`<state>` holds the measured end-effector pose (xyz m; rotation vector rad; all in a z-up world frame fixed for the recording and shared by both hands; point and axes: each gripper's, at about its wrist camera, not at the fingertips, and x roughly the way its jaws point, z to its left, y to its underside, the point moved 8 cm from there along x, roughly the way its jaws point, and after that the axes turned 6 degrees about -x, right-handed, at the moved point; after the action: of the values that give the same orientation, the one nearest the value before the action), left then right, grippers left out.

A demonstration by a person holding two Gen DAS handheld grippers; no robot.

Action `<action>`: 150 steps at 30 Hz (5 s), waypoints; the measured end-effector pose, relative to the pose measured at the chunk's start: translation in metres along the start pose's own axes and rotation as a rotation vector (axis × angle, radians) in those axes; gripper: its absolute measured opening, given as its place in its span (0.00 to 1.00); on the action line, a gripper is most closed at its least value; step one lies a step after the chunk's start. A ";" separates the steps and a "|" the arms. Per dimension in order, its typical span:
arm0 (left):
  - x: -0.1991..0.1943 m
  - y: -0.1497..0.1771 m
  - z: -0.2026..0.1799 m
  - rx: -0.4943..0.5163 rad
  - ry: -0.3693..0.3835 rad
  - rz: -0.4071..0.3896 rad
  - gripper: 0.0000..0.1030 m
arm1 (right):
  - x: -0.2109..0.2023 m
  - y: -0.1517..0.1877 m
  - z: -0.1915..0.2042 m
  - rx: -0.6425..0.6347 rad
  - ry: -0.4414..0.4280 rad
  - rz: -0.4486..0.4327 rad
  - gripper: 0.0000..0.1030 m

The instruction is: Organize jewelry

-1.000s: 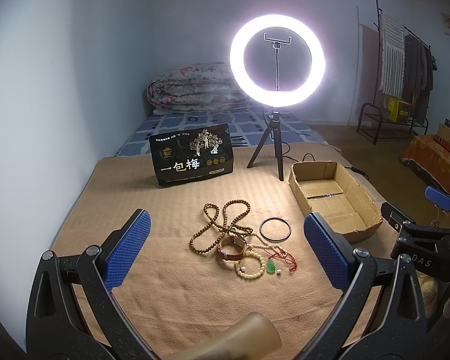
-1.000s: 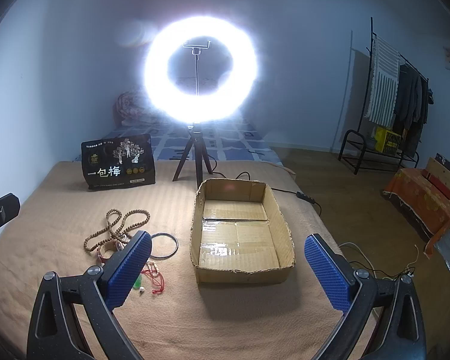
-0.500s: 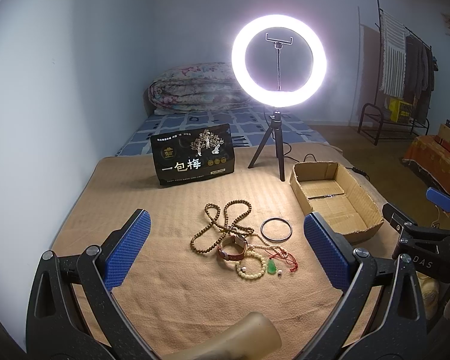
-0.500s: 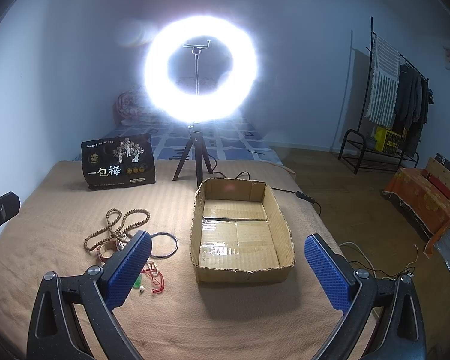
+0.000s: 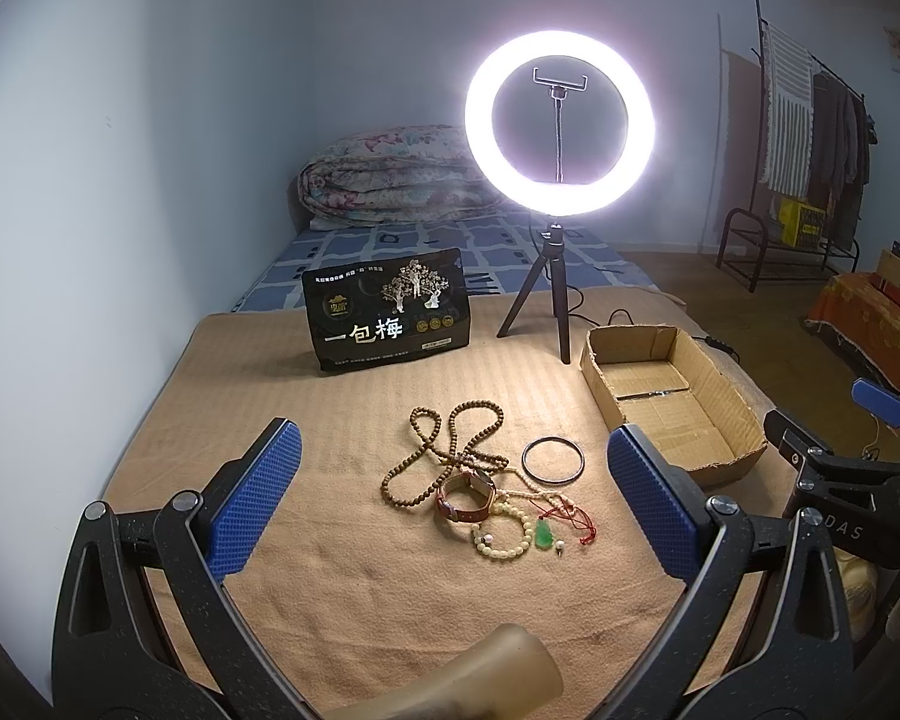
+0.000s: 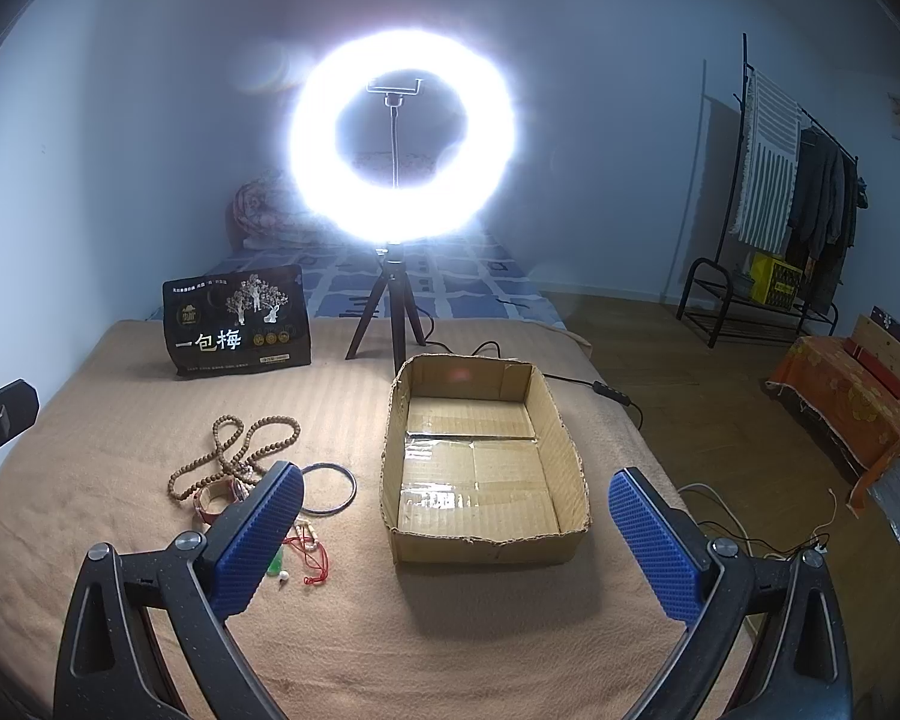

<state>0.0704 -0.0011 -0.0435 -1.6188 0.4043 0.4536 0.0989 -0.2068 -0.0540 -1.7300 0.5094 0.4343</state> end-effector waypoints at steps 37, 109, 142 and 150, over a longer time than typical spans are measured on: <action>0.018 0.008 0.009 -0.009 -0.016 0.047 1.00 | 0.014 0.007 0.003 -0.005 -0.012 0.046 1.00; 0.222 0.106 0.063 -0.335 0.107 0.701 0.35 | 0.168 0.109 0.159 -0.152 -0.586 0.583 0.21; 0.236 0.120 0.056 -0.374 0.135 0.764 0.10 | 0.182 0.109 0.163 -0.202 -0.538 0.564 0.12; 0.224 0.108 0.065 -0.384 0.130 0.718 0.09 | 0.167 0.087 0.156 -0.156 -0.567 0.509 0.11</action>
<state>0.2034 0.0551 -0.2559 -1.8491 1.0599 1.0141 0.1874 -0.0877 -0.2486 -1.5154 0.5009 1.3111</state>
